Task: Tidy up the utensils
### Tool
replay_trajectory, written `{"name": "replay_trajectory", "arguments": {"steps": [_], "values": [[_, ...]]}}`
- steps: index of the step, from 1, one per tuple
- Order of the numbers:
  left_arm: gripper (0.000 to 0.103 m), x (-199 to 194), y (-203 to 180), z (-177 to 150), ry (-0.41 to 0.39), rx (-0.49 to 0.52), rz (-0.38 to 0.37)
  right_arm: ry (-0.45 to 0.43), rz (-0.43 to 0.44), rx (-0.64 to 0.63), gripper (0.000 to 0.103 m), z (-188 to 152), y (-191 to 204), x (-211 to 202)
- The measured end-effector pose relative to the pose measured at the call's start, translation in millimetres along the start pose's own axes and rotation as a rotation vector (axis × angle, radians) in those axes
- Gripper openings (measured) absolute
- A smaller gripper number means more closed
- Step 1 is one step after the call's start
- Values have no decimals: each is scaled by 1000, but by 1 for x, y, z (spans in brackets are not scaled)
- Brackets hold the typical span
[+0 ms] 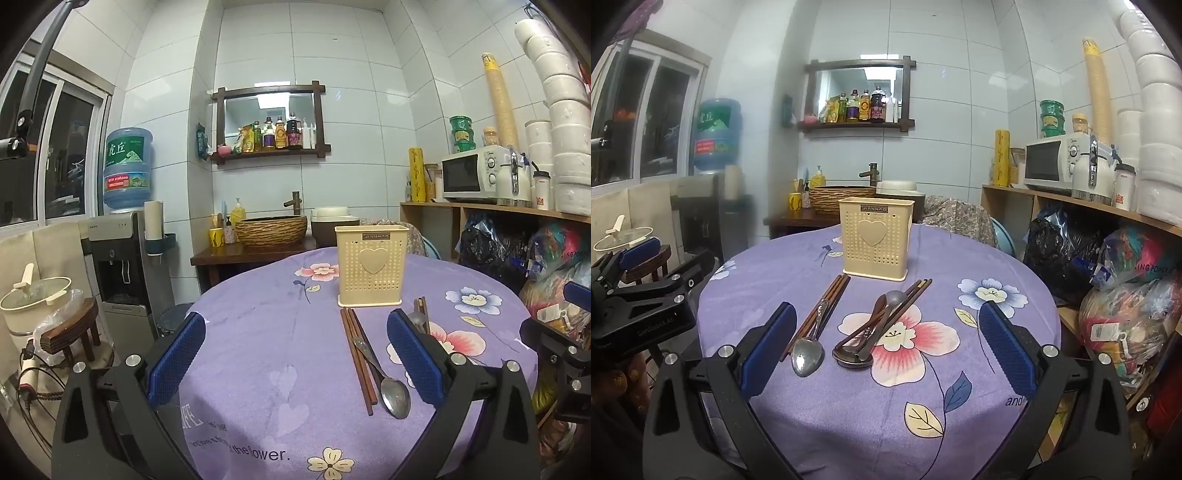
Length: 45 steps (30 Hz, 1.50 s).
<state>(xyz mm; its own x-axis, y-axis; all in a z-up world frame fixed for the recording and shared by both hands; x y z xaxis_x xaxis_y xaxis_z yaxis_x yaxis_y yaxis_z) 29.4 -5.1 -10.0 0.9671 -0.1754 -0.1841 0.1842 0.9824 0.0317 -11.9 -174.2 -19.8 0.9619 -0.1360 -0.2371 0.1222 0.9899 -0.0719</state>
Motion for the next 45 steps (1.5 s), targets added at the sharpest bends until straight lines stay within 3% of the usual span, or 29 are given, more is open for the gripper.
{"name": "replay_trajectory", "arguments": {"steps": [45], "values": [[98,-1,1,1,3,5,1,5,-3,-3,98,-2,1,2]]}}
Point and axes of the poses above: each gripper's, at about its wrist camera, not at the fingertips, and x roughly the way its jaws point, y to its left, z to its top, the point moved 3 cm from there along x, roughly the way its jaws point, and after that the axes turned 11 degrees about -z, right-handed, at the moved point
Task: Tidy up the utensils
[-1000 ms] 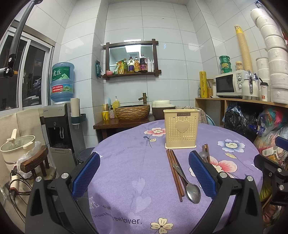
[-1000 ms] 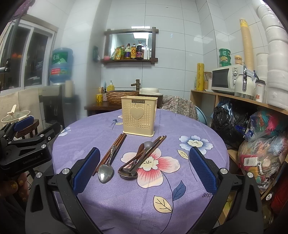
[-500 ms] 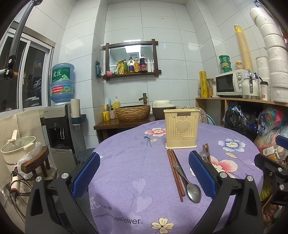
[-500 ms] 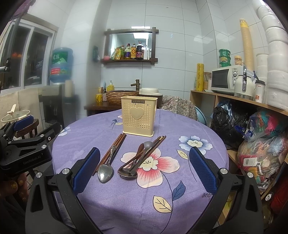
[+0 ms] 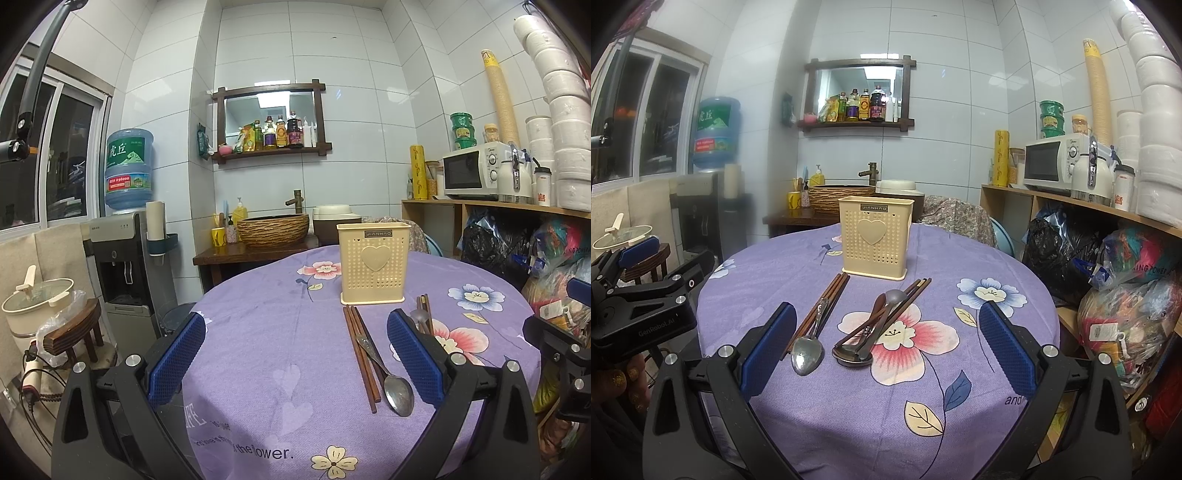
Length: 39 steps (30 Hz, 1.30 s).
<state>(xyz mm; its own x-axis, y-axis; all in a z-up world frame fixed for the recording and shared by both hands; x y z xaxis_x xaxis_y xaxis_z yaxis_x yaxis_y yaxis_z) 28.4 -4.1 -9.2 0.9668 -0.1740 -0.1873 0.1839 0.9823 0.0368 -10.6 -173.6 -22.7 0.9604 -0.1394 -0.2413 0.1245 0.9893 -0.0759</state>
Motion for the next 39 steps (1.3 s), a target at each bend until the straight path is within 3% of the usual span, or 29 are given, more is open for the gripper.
{"name": "replay_trajectory", "arguments": {"steps": [39], "values": [[98,1,0,0,12,-2,2,15,6,-7,98,-2,1,3]]}}
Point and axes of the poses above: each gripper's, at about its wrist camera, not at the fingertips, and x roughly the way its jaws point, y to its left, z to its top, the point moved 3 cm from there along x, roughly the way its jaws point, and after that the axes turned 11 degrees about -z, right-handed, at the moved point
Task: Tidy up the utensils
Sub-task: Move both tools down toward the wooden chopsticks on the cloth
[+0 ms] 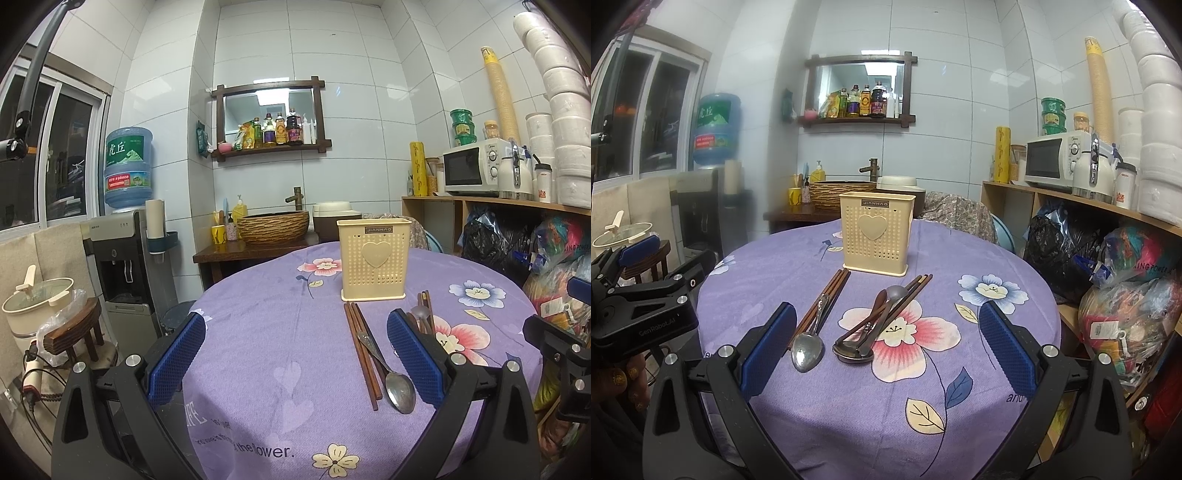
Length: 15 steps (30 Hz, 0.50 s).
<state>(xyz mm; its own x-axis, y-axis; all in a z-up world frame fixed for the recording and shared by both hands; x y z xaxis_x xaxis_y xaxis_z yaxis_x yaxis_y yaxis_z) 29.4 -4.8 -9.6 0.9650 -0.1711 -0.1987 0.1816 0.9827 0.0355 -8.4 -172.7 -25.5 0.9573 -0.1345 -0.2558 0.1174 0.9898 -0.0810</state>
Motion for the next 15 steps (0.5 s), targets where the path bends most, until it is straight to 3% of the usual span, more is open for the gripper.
{"name": "replay_trajectory", "arguments": {"steps": [5,15], "values": [[98,10,12,-8,56,-18,-16,34,-15,-18,98,0,0,11],[98,83,35,-18,331,-60,-162,249,-48,-25,98,-4,-20,92]]}}
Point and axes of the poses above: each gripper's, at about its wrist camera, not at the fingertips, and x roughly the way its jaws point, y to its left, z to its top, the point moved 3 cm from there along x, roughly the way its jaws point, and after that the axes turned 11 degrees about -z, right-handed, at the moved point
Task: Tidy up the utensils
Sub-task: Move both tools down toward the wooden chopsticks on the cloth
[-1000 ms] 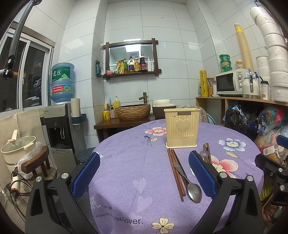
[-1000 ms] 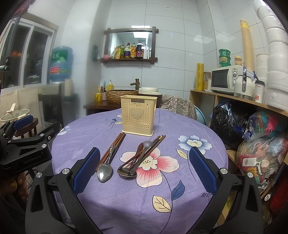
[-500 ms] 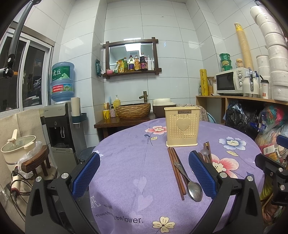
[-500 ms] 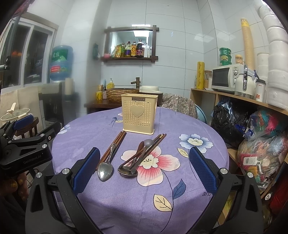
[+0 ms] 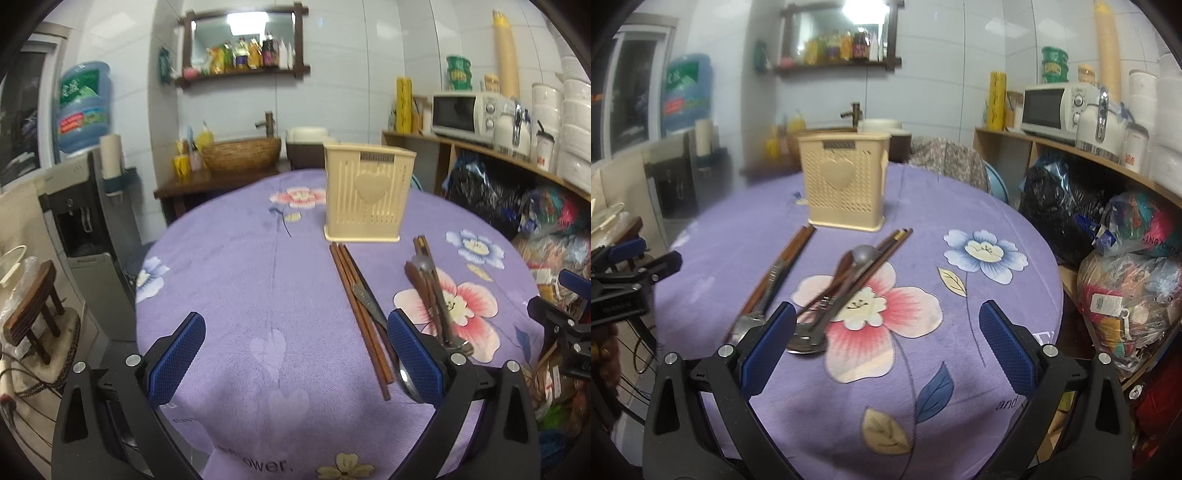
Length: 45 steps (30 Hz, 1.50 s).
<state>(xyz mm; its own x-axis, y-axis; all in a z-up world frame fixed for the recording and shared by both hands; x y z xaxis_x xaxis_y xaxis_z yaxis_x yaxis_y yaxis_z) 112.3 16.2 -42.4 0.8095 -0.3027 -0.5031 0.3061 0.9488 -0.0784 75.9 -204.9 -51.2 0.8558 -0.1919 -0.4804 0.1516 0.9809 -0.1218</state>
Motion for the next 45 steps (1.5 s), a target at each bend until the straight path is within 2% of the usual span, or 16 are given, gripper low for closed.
{"name": "replay_trajectory", "arguments": {"steps": [5,7,10,16,19,25,36,45], "values": [[86,34,12,10,119,-38,-57,124,30,29,98,8,-12,49],[76,49,16,15,169,-49,-79,146,24,27,98,11,-14,61],[70,71,16,26,221,-49,-115,167,-1,-5,98,17,-13,76],[62,118,7,42,320,-16,-138,223,10,-30,98,26,-4,104],[60,135,4,44,357,-21,-145,243,-2,-37,98,27,-4,115],[59,152,0,39,419,13,-110,302,0,-35,98,28,-3,134],[60,156,6,41,440,22,-93,378,-8,-73,98,29,14,157],[61,169,8,40,463,45,-84,468,40,-51,98,31,23,180]]}}
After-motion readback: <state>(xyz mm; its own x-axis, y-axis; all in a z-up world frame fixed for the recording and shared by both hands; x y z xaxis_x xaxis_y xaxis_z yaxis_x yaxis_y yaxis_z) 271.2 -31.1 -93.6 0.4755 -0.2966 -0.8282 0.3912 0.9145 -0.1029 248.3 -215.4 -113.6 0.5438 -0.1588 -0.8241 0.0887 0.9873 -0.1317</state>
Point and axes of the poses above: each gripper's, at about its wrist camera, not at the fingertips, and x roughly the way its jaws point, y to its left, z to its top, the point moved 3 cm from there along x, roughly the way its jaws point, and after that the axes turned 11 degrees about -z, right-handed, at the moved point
